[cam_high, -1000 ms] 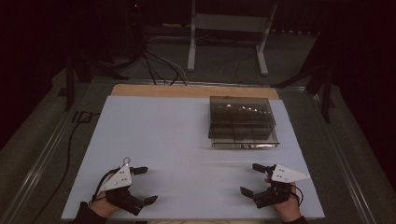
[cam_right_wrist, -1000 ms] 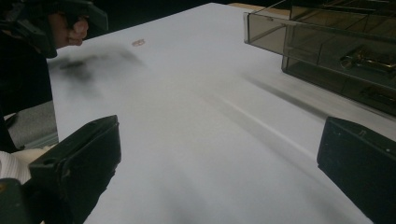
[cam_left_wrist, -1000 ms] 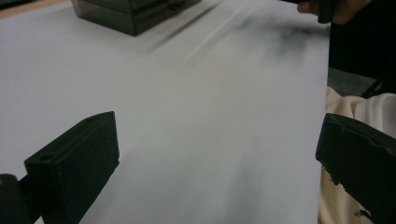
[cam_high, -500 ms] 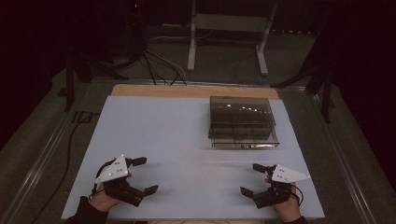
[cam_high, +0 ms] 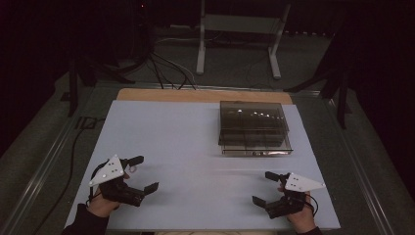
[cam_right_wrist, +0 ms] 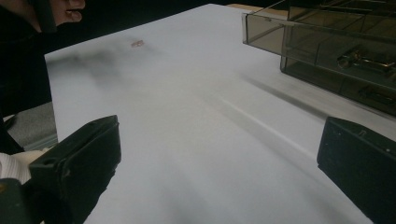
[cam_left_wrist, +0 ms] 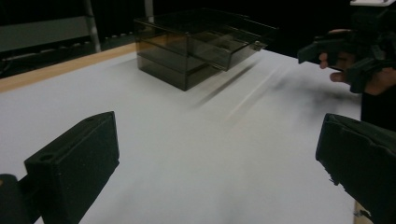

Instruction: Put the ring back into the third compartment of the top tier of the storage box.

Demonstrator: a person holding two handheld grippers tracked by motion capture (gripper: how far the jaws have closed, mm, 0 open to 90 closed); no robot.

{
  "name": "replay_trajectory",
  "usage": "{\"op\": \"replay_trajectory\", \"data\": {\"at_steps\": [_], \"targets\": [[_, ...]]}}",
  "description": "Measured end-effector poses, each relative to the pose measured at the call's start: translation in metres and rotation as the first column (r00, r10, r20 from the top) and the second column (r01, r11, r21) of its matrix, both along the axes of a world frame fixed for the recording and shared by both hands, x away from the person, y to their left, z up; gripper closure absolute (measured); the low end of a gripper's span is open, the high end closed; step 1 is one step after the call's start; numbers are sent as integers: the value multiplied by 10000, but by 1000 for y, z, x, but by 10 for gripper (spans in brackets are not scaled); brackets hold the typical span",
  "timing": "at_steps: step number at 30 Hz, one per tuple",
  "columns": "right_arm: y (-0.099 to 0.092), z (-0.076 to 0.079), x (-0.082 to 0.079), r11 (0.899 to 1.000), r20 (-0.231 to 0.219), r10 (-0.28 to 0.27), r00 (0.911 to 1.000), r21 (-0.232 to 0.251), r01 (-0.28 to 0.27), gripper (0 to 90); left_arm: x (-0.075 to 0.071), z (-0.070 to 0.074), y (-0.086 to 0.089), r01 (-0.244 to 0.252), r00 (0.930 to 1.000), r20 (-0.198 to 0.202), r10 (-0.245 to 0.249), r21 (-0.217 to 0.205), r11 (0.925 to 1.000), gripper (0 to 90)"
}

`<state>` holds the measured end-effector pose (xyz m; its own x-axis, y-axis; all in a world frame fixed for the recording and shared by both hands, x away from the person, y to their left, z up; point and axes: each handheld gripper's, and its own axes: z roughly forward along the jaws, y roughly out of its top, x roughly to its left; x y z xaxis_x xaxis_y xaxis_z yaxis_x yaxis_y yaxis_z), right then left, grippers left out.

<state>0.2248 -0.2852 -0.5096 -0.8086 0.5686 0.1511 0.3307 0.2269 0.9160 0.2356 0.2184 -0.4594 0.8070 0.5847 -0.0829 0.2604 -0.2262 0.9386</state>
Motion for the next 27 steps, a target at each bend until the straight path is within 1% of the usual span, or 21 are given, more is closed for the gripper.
{"op": "replay_trajectory", "data": {"at_steps": [2,4,6,8,12,15,16,17,18,20,22,23,25,27], "targets": [[0,0,0,10000,12,10,10000,17,-10,0,1,0,1,-36,10000,11,36,-16,10000,7],[0,0,0,10000,24,-7,10000,26,7,0,2,0,2,-135,9999,25,134,86,9999,6],[0,0,0,10000,23,-21,10000,31,21,0,4,1,4,-256,9997,44,256,59,9997,6],[0,0,0,10000,38,-15,10000,46,15,0,5,1,6,-378,9993,72,377,121,9992,6],[0,0,0,10000,1,-18,10000,34,18,0,8,2,10,-681,9976,121,680,133,9976,6],[0,0,0,10000,13,-31,10000,65,31,0,10,3,14,-974,9952,149,972,143,9951,6],[0,0,0,10000,21,-26,10000,55,26,0,10,3,14,-974,9952,149,972,143,9951,6],[-1,0,0,10000,16,-24,10000,56,24,0,11,3,17,-1242,9921,179,1240,73,9922,7],[-1,1,0,10000,27,-27,10000,58,27,0,11,3,18,-1371,9904,177,1369,113,9905,7],[-1,1,-1,10000,38,-25,10000,71,25,0,12,3,21,-1591,9871,206,1587,172,9871,6],[0,1,0,10000,20,-17,10000,52,17,0,13,2,24,-1756,9843,163,1755,38,9844,6],[0,1,0,10000,21,-10,10000,43,10,0,14,2,24,-1880,9821,149,1879,38,9822,7],[-1,1,-1,10000,25,-16,10000,74,16,0,15,1,26,-2057,9785,187,2053,177,9785,7],[-1,1,0,10000,17,-27,10000,83,27,0,17,0,28,-2223,9750,115,2221,163,9748,6]]}}
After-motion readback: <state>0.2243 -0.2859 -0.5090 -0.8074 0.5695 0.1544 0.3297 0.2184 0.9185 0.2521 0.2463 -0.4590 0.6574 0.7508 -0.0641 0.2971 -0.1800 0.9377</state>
